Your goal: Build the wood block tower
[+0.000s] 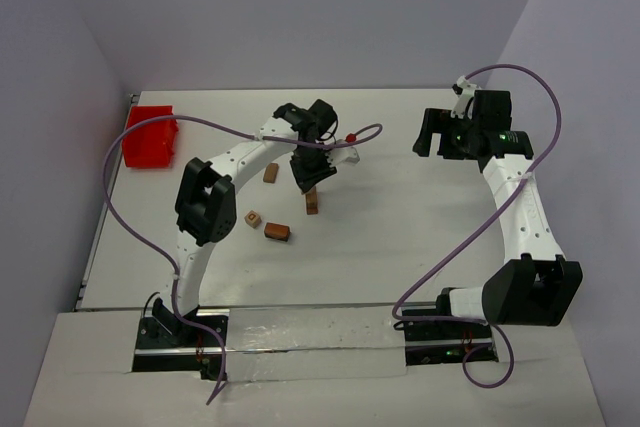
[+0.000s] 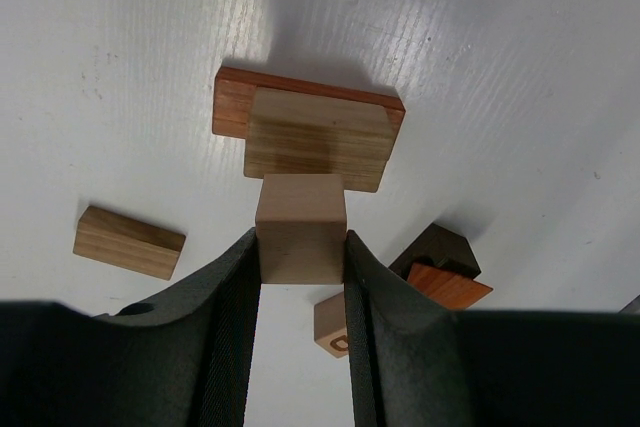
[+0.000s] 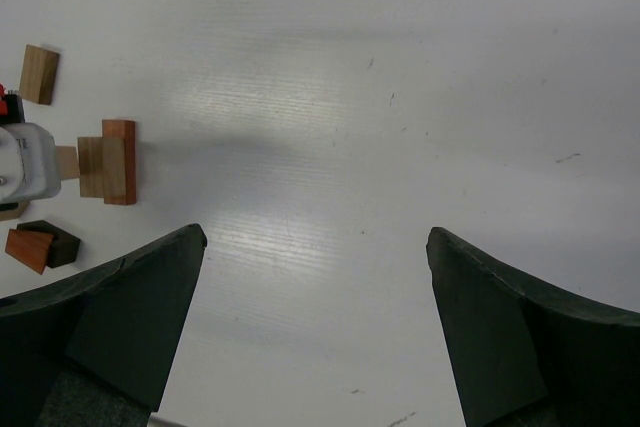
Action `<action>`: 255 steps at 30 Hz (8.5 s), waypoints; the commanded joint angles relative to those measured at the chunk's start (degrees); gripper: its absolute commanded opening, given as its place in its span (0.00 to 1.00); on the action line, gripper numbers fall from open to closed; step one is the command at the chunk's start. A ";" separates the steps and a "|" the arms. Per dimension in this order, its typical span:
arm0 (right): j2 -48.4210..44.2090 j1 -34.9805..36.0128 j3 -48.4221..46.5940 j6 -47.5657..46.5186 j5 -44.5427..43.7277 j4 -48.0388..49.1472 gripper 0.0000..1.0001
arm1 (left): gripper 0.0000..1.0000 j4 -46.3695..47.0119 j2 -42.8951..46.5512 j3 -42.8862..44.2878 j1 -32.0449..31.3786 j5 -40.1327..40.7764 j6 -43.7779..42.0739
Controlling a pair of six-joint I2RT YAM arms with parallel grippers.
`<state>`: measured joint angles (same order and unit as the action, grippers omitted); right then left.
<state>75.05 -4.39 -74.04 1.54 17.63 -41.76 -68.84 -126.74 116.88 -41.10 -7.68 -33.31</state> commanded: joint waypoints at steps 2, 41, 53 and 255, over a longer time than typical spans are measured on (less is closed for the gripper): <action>-0.87 -0.35 -0.40 -0.76 0.21 0.90 1.00 | 0.13 2.26 1.66 0.90 -0.38 -0.59 -1.76; -0.43 -0.36 0.12 -0.45 -0.19 0.75 1.00 | 0.14 1.92 0.55 2.28 -0.42 -4.18 -6.63; -0.43 -0.27 0.65 -0.49 -0.05 1.07 1.00 | 0.16 2.35 -1.06 3.62 -0.47 -3.48 -6.51; -1.71 0.87 -0.13 -0.46 3.30 1.03 1.00 | 0.99 12.61 28.27 -3.42 3.24 -7.92 3.91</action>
<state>76.82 -4.39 -73.49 1.59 19.47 -41.76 -65.00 -110.91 117.08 -40.78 -11.69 -36.94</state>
